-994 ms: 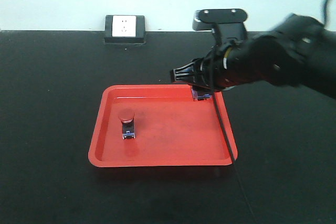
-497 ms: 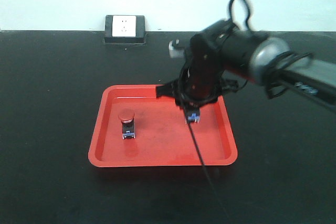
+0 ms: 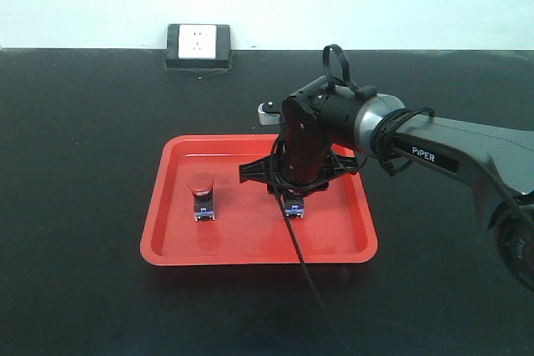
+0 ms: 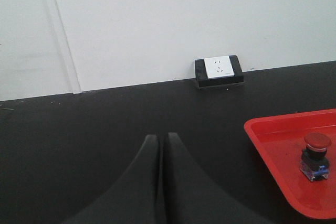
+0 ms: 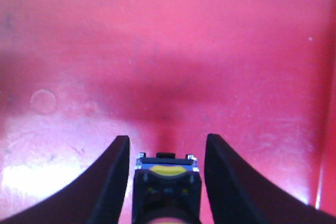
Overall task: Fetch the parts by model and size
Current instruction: 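Lower the yellow-capped button beside the red one and open the right gripper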
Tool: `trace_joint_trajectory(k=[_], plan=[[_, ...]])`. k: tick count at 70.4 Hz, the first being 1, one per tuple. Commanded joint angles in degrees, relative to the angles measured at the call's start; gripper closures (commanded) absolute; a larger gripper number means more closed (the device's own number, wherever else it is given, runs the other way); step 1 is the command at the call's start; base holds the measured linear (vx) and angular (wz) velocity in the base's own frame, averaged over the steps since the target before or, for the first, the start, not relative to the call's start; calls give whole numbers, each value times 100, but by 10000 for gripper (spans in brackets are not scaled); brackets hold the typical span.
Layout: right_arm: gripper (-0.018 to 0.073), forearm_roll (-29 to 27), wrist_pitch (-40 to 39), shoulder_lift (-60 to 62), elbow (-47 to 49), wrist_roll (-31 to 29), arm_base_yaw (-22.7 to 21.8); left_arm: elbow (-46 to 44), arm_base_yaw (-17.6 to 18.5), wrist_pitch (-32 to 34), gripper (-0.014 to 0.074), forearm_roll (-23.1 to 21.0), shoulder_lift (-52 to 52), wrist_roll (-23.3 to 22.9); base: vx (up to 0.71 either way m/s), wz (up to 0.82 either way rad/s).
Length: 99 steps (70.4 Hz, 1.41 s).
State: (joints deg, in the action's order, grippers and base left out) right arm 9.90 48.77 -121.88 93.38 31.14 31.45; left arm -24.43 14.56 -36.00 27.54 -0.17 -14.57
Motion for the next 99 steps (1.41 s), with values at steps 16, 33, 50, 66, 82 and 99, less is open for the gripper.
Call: trace_joint_trajectory(k=[16,33,50,66,82,99], plan=[[561,96,-210,182,181,12,-23,-105,11,390,603,61,89,-13,0,0],[551,107,-214,181,181,-3,-23,-105,11,385,603,61,89,-13,0,0],[391,107,-225,181,181,-33,-23,-105,11,385,603,56,89,-13,0,0],[44,102,-265,186,181,-33,-23,-105,11,385,603,52,89,-13,0,0],[-169,106,-216,186,181,-76,-23,-105,11,385,603,52,89,-13,0,0],[-149,106,-79,197,181,-156,-23,-105,11,385,603,52,89,-13,0,0]])
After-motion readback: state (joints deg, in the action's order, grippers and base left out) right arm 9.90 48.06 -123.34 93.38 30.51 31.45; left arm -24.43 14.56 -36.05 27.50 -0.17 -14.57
